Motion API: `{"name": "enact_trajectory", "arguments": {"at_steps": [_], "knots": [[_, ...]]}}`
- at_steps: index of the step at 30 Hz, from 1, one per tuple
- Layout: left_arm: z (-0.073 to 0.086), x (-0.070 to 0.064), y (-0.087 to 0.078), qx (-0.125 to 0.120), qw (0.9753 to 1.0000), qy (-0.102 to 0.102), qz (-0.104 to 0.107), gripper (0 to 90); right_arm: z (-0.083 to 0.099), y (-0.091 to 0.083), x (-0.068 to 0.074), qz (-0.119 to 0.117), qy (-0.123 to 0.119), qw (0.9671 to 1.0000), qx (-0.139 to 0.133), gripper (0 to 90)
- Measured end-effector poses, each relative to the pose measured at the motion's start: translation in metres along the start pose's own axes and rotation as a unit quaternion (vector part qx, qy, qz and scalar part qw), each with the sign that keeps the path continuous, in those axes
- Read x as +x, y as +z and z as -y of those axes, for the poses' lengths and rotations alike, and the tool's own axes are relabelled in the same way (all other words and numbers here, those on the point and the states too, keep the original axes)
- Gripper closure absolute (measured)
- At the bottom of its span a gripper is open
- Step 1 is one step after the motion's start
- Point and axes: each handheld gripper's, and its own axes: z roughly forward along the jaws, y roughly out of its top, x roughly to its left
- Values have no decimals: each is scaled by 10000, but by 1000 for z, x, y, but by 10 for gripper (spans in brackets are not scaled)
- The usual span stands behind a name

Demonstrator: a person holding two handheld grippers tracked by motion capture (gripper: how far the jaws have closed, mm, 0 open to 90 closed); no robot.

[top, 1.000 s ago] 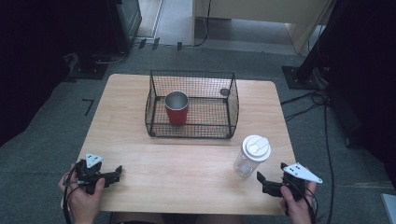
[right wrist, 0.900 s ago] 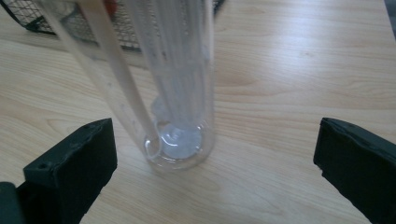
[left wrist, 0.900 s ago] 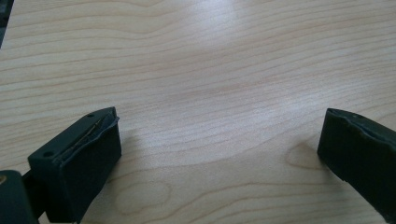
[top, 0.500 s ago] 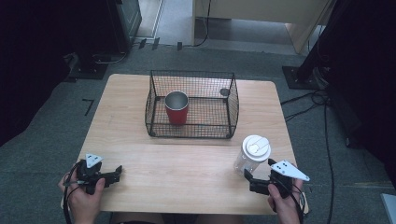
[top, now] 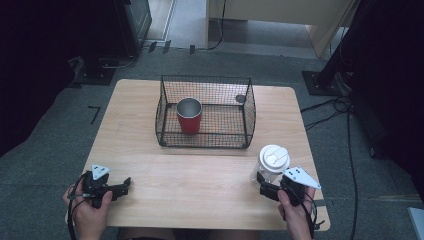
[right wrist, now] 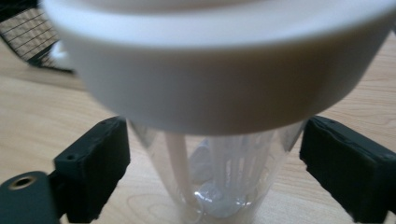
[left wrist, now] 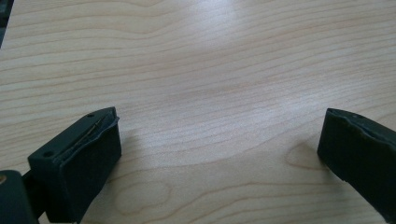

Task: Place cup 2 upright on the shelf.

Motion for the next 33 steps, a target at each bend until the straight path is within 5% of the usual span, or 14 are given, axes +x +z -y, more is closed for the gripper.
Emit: {"name": "enact_trajectory", "arguments": {"at_steps": [15, 22, 28, 33], "knots": [[0, 0, 0, 1, 10000, -2, -2, 0, -8, 12, 6, 88, 265, 9994, -189, 119], [0, 0, 0, -1, 10000, -2, -1, 0, -12, 14, 13, 358, 110, 9988, -303, 156], [0, 0, 0, 0, 10000, 0, 1, 0, -11, 14, 16, 307, 40, 9989, -364, 162], [0, 0, 0, 0, 10000, -3, 0, 0, -13, 11, 17, 124, 208, 9984, -504, 165]]}}
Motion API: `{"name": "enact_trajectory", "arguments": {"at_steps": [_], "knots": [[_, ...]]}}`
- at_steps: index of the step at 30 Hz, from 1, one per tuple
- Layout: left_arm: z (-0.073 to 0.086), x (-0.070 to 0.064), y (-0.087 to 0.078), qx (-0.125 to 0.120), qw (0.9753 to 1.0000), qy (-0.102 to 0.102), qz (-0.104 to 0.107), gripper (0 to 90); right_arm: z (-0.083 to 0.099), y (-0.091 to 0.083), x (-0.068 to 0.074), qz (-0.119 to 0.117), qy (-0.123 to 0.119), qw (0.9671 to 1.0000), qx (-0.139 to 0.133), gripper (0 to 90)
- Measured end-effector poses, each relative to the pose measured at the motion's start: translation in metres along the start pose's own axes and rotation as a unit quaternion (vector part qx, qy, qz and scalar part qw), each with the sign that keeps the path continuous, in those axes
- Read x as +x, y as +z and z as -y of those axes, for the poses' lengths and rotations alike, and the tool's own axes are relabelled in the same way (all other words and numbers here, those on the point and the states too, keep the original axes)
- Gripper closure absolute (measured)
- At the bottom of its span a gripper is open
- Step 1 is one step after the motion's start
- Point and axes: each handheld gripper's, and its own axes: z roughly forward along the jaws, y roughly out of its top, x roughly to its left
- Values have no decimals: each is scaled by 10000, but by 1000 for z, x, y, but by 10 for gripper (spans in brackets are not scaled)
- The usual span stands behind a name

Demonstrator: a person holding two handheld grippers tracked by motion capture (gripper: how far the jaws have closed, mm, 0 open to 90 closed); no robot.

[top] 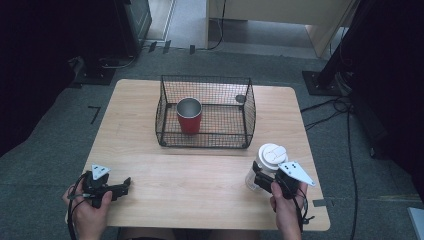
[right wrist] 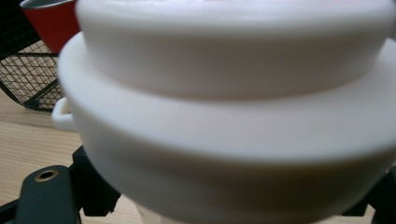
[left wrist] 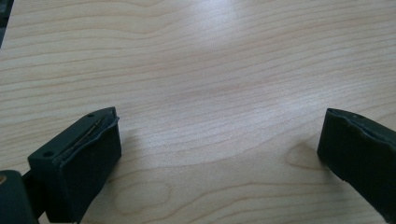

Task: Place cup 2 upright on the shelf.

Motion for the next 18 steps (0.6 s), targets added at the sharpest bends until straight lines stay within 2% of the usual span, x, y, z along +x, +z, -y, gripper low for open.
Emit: {"name": "enact_trajectory", "arguments": {"at_steps": [18], "knots": [[0, 0, 0, -1, 10000, 1, 0, 0, -11, -5, 7, -268, 75, 9995, -137, 166]]}}
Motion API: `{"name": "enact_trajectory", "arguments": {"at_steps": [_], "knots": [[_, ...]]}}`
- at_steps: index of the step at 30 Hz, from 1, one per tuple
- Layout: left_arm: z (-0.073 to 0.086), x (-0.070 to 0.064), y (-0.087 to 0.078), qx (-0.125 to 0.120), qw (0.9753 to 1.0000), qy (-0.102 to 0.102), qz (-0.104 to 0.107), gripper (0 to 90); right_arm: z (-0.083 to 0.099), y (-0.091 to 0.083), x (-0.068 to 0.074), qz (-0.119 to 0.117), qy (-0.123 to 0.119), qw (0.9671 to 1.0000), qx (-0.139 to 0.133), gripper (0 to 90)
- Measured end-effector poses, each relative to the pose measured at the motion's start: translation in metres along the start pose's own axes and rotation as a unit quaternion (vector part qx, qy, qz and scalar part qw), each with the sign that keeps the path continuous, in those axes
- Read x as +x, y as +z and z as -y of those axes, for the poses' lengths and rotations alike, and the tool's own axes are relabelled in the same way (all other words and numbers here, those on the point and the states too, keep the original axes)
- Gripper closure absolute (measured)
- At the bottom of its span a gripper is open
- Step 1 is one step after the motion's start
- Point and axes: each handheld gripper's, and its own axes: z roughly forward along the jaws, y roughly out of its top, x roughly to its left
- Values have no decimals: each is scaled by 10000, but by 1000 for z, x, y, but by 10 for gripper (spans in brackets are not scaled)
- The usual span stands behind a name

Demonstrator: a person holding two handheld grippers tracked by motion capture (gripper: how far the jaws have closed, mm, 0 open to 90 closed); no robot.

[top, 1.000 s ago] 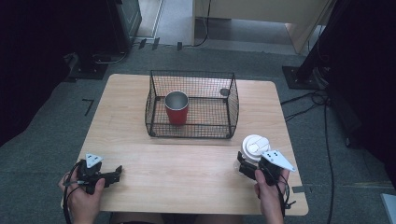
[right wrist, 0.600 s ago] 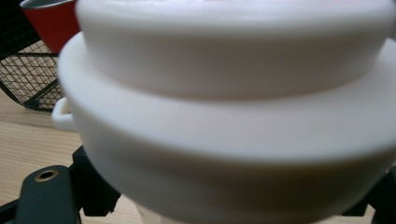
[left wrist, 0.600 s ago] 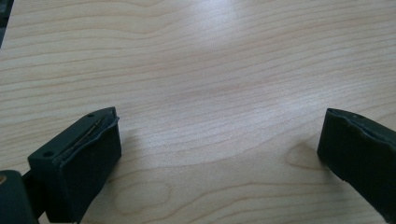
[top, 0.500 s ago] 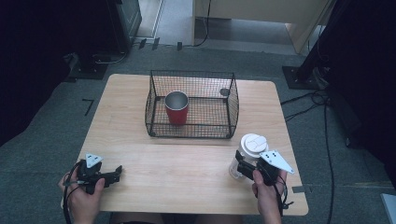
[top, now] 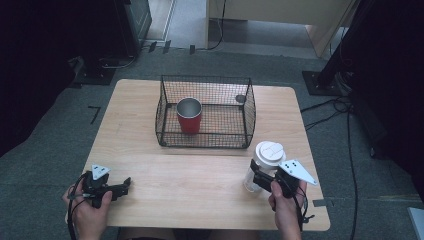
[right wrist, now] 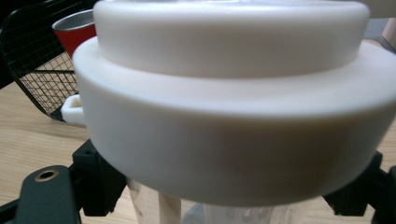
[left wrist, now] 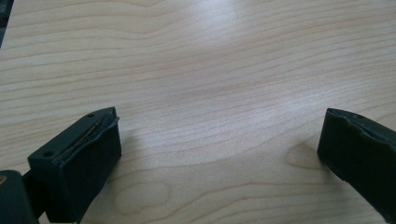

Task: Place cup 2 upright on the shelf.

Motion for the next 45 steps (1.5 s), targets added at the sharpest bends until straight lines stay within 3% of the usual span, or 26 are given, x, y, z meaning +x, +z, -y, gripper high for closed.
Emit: {"name": "enact_trajectory", "arguments": {"at_steps": [20, 28, 45], "knots": [[0, 0, 0, 0, 10000, 0, 2, 0, -20, -1, 20, -232, -147, 9989, -377, 166], [0, 0, 0, -6, 10000, -7, 7, 0, -29, -3, 27, -245, -161, 9965, -779, 166], [0, 0, 1, -16, 10000, -15, 5, 0, -52, 3, 44, -210, -305, 9925, -1161, 166]]}}
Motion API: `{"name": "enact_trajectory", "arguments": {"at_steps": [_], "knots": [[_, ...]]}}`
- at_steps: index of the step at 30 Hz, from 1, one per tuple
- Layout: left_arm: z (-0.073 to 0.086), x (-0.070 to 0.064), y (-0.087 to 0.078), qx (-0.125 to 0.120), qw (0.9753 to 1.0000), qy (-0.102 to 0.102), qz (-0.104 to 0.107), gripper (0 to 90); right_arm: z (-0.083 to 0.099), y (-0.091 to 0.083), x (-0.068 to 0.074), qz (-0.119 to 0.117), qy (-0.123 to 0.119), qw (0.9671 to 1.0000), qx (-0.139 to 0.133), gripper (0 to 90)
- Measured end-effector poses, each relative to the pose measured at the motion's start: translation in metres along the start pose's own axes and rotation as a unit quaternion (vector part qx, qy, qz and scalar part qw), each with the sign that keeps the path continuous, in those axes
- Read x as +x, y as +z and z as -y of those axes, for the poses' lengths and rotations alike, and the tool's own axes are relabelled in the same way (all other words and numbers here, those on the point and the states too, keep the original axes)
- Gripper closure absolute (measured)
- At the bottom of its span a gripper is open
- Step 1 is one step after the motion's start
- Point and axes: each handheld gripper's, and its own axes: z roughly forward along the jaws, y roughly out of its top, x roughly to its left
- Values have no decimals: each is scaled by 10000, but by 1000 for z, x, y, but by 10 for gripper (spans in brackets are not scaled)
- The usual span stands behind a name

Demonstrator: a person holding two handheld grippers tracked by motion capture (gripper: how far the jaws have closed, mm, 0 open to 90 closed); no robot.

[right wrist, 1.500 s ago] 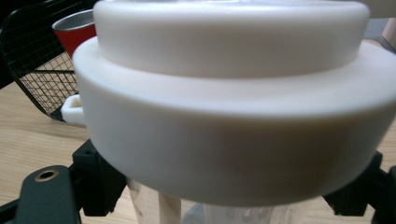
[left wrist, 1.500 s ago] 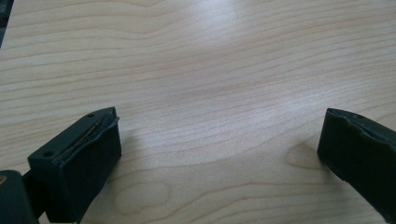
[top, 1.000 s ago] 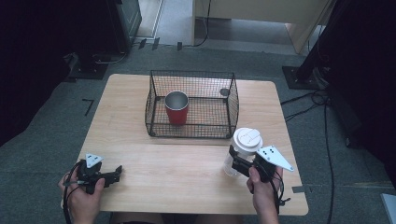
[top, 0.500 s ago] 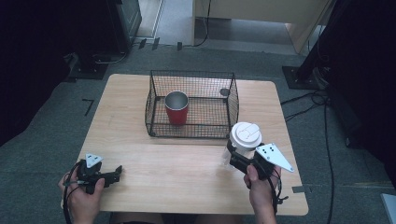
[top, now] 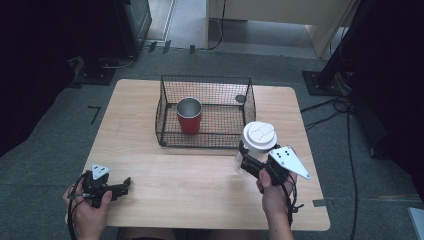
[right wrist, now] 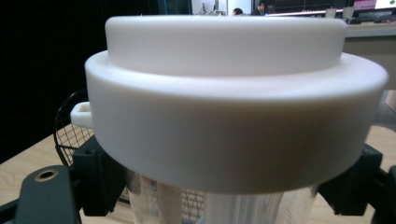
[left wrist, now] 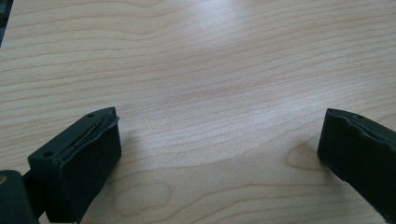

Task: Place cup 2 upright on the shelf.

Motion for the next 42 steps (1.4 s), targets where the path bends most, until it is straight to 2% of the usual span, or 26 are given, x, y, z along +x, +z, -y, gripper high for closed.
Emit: {"name": "enact_trajectory", "arguments": {"at_steps": [5, 15, 26, 35, 42], "knots": [[0, 0, 0, 2, 10000, 1, -2, 0, -8, 4, 4, 35, -7, 9999, -109, 166], [0, 0, 0, 16, 10000, 2, 0, 0, -35, 18, 15, 55, -63, 9993, -376, 166], [0, 0, 0, 16, 10000, 2, 0, 0, -57, 39, 23, 114, -118, 9987, -472, 165], [-1, 0, 0, -3, 10000, -16, 1, 0, -62, 59, 27, 150, -134, 9988, -442, 165], [-1, 0, 1, -4, 10000, -17, 0, 0, -61, 81, 23, 258, -67, 9990, -354, 165]]}}
